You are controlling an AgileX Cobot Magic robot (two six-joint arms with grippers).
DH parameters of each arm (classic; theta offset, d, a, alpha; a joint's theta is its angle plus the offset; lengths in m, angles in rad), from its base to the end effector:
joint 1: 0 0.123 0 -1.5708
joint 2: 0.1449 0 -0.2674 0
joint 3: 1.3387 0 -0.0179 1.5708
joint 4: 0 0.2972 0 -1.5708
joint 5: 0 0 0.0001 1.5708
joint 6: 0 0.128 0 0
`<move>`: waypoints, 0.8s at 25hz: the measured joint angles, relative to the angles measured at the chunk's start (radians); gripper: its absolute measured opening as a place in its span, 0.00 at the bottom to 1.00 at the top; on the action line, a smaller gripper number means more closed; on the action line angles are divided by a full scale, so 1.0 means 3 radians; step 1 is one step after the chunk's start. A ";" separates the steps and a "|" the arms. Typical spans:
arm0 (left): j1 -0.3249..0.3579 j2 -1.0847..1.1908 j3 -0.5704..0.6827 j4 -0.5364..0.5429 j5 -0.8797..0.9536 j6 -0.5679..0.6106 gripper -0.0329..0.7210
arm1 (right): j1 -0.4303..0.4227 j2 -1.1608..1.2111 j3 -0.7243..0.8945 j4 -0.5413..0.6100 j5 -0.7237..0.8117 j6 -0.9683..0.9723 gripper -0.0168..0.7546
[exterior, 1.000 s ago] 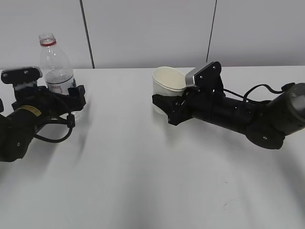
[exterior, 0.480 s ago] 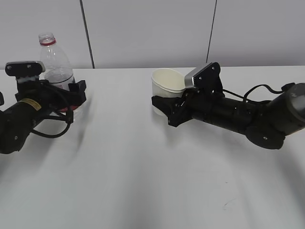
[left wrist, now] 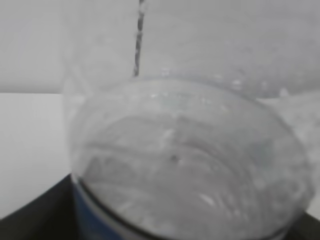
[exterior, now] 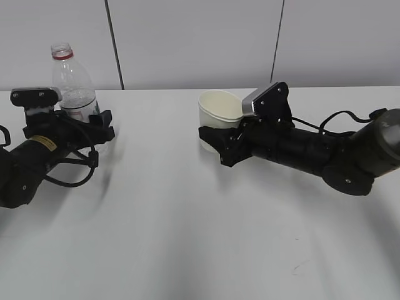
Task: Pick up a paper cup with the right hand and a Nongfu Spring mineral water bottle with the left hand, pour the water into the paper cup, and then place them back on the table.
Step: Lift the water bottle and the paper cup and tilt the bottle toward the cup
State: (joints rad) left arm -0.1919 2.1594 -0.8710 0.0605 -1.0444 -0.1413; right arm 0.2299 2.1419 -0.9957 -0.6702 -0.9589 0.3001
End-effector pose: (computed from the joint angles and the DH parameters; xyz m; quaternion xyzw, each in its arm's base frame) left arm 0.4201 -0.0884 0.0308 0.0478 0.7590 -0.1175 0.6386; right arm 0.4178 0.1646 0.0504 -0.2959 0.7112 0.2363 0.5923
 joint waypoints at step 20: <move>0.0111 0.0025 -0.0108 0.0670 0.0013 0.0000 0.58 | 0.0030 0.0000 0.0000 -0.0349 0.0032 0.0212 0.63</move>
State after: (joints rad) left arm -0.1587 2.1668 -0.9035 0.2615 -1.0404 -0.1413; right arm 0.2390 2.1419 -0.9957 -0.7749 -0.9493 0.3636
